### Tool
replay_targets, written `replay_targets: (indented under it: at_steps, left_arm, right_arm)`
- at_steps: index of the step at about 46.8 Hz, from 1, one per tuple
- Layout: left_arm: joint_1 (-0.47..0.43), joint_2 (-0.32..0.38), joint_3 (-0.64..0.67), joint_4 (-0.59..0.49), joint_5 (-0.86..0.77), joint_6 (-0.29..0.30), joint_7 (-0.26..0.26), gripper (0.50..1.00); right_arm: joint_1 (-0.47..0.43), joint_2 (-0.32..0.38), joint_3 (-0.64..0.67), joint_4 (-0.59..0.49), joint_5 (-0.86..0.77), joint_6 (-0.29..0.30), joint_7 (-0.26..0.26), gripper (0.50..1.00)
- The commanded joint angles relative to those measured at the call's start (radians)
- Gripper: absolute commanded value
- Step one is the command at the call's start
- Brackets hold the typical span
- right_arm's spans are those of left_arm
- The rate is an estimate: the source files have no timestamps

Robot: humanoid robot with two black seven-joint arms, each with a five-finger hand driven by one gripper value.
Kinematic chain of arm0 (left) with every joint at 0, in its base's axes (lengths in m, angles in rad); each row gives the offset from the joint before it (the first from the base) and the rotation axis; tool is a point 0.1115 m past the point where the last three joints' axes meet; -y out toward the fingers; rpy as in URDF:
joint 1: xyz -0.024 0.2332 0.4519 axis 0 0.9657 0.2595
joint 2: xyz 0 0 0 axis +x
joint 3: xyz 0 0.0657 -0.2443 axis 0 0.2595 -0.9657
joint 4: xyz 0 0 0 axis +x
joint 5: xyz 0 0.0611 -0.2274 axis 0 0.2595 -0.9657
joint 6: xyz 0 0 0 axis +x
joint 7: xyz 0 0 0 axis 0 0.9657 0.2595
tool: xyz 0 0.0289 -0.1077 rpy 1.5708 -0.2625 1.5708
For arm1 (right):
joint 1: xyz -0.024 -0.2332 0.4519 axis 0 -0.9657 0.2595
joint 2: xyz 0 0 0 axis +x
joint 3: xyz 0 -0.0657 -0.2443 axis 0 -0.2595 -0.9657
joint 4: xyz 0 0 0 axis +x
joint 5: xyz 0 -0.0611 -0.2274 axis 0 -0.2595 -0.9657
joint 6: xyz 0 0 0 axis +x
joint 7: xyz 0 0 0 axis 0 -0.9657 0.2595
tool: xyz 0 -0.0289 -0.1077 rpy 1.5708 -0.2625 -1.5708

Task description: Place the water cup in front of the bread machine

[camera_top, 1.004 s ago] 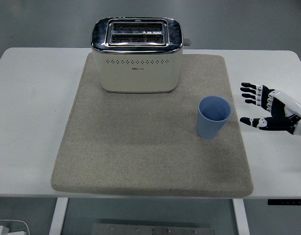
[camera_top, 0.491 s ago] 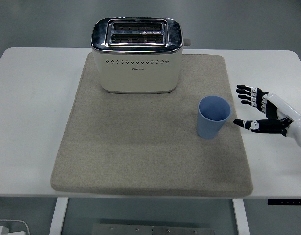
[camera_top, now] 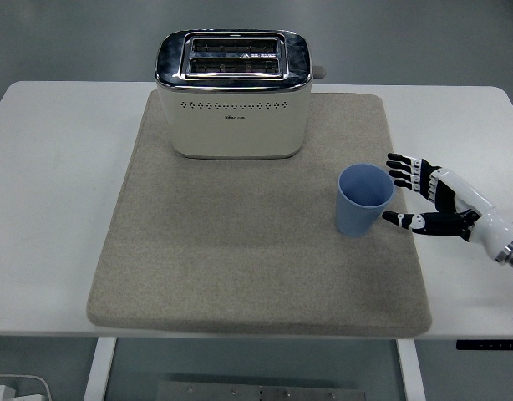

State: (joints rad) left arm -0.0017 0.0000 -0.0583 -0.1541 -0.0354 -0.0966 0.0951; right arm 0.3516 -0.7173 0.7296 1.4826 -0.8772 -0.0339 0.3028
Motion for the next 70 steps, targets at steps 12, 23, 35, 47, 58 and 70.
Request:
replay_targets:
  at_steps: [12,23,35,47,58,70]
  left_arm:
    - [0.0,0.0,0.0,0.001,0.0,0.0,0.0,1.0]
    - [0.0,0.0,0.0,-0.001,0.0,0.0,0.0,1.0]
    - [0.0,0.0,0.0,0.001,0.0,0.0,0.0,1.0]
    - [0.0,0.0,0.0,-0.001,0.0,0.0,0.0,1.0]
    - [0.0,0.0,0.0,0.001,0.0,0.0,0.0,1.0]
    - [0.0,0.0,0.0,-0.001,0.0,0.0,0.0,1.0]
  right_arm:
    - [0.001,0.05,-0.001,-0.024,-0.009,0.0,-0.001,0.926]
    - [0.003,0.079,-0.001,-0.038,-0.009,0.003,-0.001,0.926]
    - [0.009,0.107,-0.001,-0.048,-0.009,0.009,-0.001,0.926]
    - [0.013,0.125,-0.003,-0.067,-0.009,0.012,-0.001,0.926]
    - [0.017,0.153,-0.003,-0.082,-0.009,0.029,-0.001,0.926]
    - [0.018,0.173,-0.001,-0.084,-0.009,0.028,-0.001,0.903]
